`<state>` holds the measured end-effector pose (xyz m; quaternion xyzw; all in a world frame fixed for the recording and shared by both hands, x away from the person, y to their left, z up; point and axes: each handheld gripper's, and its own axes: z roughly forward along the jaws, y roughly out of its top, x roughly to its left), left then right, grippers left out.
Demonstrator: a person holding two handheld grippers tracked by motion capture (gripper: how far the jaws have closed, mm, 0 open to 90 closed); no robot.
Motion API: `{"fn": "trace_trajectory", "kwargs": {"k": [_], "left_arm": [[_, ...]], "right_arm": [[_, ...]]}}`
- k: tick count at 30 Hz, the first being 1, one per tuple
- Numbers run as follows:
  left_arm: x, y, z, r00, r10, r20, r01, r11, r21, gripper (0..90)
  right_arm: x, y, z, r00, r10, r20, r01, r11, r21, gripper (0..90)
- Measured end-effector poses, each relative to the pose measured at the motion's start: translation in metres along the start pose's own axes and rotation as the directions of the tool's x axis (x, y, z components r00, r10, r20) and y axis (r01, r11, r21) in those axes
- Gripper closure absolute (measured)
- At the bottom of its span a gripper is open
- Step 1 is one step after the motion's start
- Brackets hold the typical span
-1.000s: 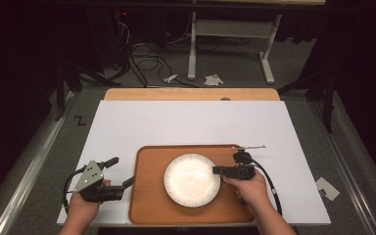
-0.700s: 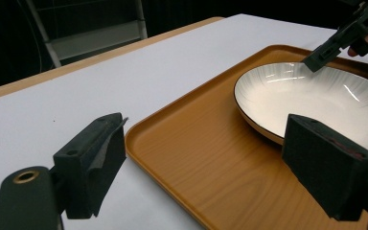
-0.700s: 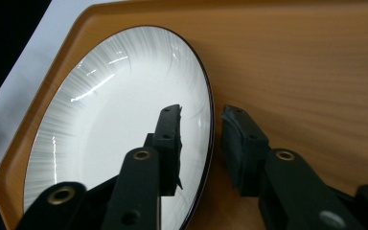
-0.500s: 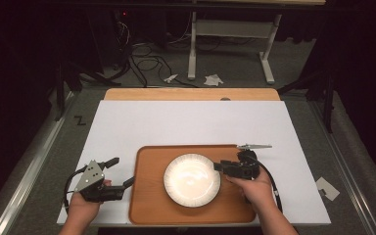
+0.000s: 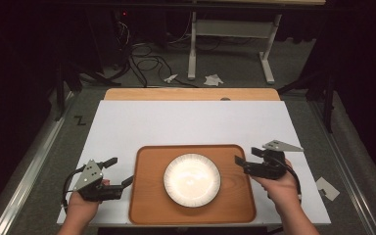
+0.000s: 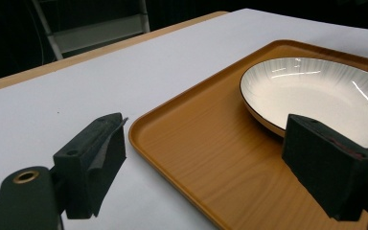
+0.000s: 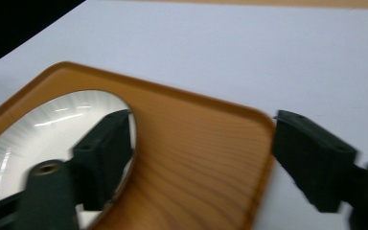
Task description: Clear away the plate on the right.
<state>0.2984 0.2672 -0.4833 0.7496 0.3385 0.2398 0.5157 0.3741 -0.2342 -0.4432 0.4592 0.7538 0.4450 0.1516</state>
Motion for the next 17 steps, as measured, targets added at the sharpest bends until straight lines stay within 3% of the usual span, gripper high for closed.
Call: {"fn": "trace_trajectory", "kwargs": {"k": [5, 6, 9, 13, 17], "left_arm": [[-0.001, 0.000, 0.002, 1.0000, 0.004, 0.000, -0.004, 1.0000, 0.009, 15.8], [-0.002, 0.000, 0.003, 1.0000, 0.002, 0.002, -0.002, 1.0000, 0.008, 15.8], [-0.003, 0.001, 0.003, 1.0000, 0.004, 0.004, -0.004, 1.0000, 0.008, 15.8], [-0.004, 0.001, 0.004, 1.0000, 0.008, 0.006, -0.008, 0.9999, 0.011, 15.8], [-0.004, 0.001, 0.004, 1.0000, 0.007, 0.006, -0.007, 0.9999, 0.012, 15.8]], "right_arm": [[-0.022, -0.016, -0.025, 0.9971, 0.007, 0.075, -0.004, 0.999, -0.048, 0.3], [-0.026, -0.020, -0.029, 0.9963, 0.020, 0.084, -0.015, 0.998, -0.063, 0.0], [-0.034, -0.026, -0.038, 0.9969, 0.057, 0.054, -0.053, 0.995, -0.082, 0.0], [-0.037, -0.028, -0.039, 0.9964, 0.059, 0.061, -0.053, 0.994, -0.095, 0.0], [-0.036, -0.031, -0.033, 0.9976, 0.027, 0.065, -0.022, 0.997, -0.078, 0.0]]}}
